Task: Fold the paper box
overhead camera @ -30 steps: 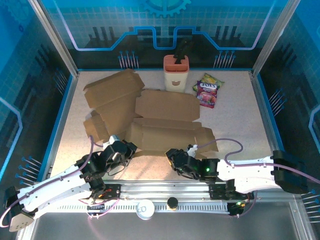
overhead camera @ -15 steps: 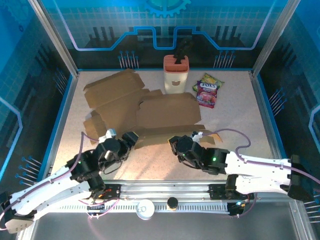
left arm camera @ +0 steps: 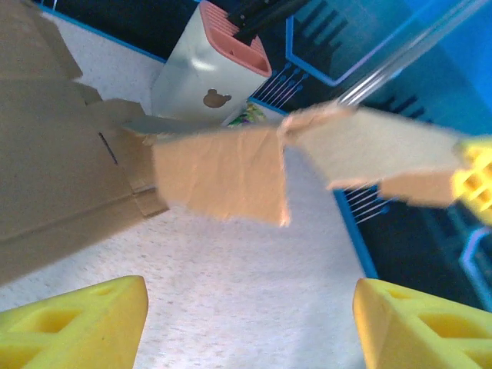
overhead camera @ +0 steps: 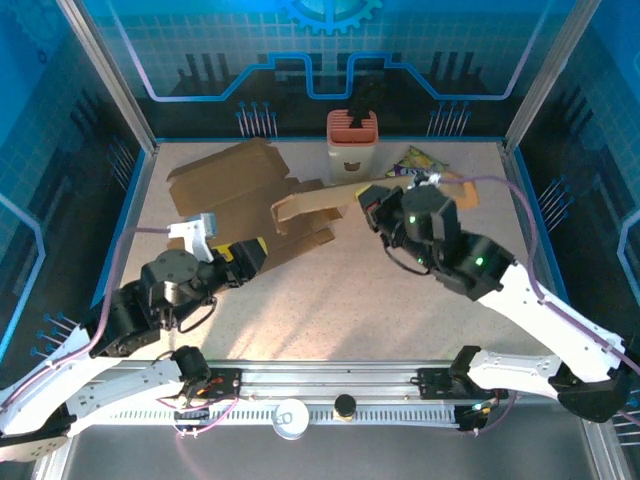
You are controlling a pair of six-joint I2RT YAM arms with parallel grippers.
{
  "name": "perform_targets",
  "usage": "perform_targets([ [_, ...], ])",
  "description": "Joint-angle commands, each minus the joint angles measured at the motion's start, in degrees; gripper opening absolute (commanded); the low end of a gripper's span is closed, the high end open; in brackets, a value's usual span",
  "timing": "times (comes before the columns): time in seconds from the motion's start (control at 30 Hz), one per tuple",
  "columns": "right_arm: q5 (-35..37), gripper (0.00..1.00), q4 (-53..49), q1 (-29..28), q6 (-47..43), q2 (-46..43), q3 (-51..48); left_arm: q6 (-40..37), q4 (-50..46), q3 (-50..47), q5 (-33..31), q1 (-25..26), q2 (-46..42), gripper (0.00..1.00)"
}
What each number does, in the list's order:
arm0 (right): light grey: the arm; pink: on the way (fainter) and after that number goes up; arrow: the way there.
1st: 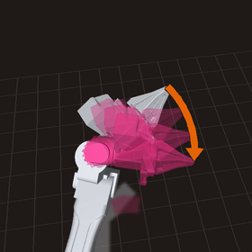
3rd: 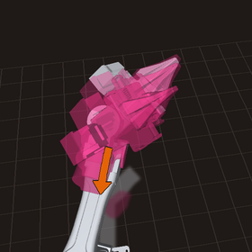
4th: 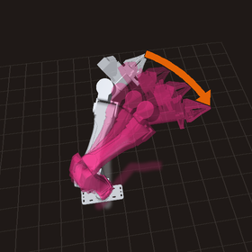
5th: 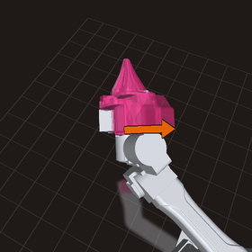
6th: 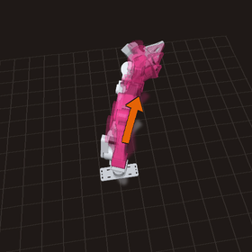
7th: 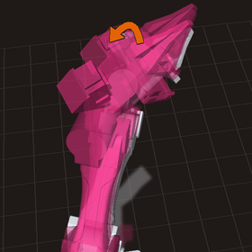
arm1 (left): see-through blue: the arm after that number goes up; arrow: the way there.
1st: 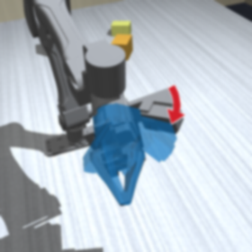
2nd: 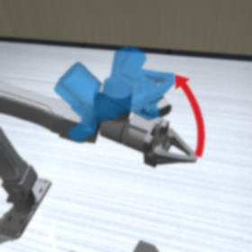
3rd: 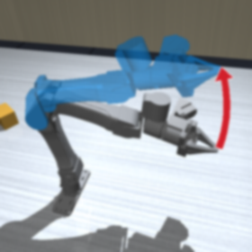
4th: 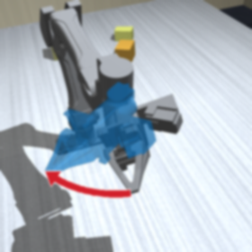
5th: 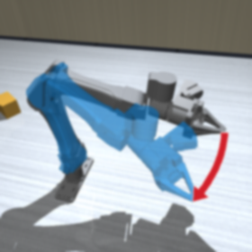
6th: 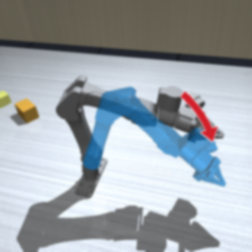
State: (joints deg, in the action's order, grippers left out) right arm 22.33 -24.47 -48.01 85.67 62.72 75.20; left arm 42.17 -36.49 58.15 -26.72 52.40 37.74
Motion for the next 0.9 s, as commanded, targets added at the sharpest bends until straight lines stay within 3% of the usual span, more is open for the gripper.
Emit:
perform_targets([
  [0.0,-6.71,0.0,-6.21,4.02,-9.07,1.02,5.76,-14.81,3.28,0.97,-0.41,1.29,2.81,0.79],
  [0.07,-8.42,0.0,-8.08,5.54,-10.81,1.5,9.08,-19.86,7.0,-0.3,-3.56,3.91,3.05,0.83],
  [0.27,-11.47,0.0,-13.42,7.66,-14.7,1.88,17.24,-30.56,19.03,-4.79,-11.93,11.08,3.47,0.83],
  [0.53,-14.31,0.0,-21.97,7.88,-15.82,-3.45,20.39,-23.79,14.9,-6.06,-14.25,11.23,-3.73,0.83],
  [0.63,-14.17,0.0,-20.37,8.89,-14.1,-5.7,17.22,-20.92,11.34,-5.65,-14.65,11.23,-4.47,0.83],
  [0.77,-21.9,0.0,-18.19,16.09,-13.29,0.43,15.82,-17.61,8.96,-5.38,-16.35,10.65,-3.32,0.88],
  [0.87,-28.6,0.0,-13.46,19.64,-12.93,8.09,14.19,-16.08,7.17,-4.81,-13.71,8.47,-1.74,0.92],
])
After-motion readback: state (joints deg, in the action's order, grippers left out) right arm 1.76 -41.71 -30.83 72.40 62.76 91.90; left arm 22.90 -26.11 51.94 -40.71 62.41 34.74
